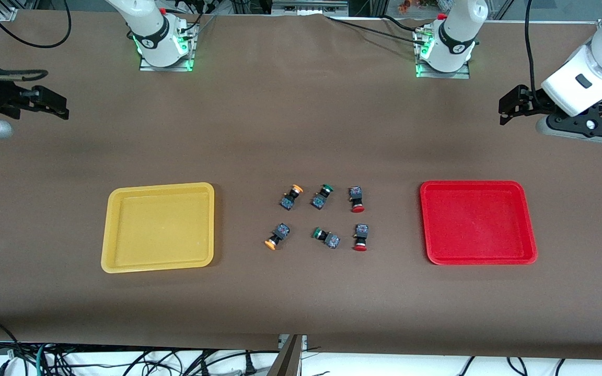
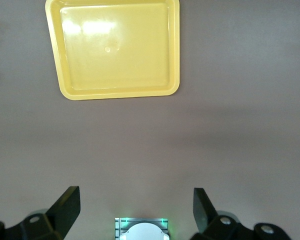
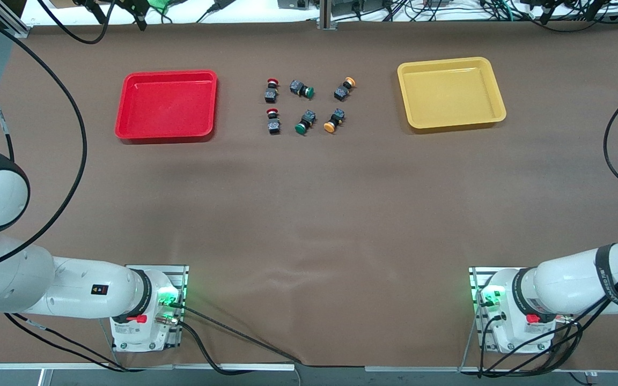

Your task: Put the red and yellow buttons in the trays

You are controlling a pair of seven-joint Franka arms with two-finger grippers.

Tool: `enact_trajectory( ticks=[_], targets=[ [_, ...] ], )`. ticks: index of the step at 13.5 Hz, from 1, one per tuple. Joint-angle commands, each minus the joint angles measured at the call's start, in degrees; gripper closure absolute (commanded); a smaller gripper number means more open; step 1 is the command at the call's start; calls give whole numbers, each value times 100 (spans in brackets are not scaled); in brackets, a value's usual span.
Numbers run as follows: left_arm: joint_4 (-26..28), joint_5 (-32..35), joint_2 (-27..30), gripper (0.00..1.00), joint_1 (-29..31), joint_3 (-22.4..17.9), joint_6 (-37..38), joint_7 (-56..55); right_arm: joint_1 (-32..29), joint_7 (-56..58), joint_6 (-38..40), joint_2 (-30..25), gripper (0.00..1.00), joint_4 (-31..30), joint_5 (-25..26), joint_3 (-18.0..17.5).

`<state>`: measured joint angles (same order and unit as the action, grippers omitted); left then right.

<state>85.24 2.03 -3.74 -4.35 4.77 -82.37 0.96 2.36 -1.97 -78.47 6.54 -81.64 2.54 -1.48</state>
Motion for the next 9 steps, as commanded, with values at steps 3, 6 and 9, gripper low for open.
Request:
enact_trajectory(
  ticks=[3, 6, 9],
  targets=[
    [-174, -35, -573, 0, -127, 85, 221, 71, 142, -41, -229, 312, 0, 113, 45, -99],
    [-218, -238, -1319, 0, -469, 155, 72, 2, 194, 38, -370, 699, 0, 104, 89, -99],
    [-280, -370, -2119, 0, -997, 155, -1312, -34, 650, -163, -896, 1120, 0, 77, 106, -107]
  ],
)
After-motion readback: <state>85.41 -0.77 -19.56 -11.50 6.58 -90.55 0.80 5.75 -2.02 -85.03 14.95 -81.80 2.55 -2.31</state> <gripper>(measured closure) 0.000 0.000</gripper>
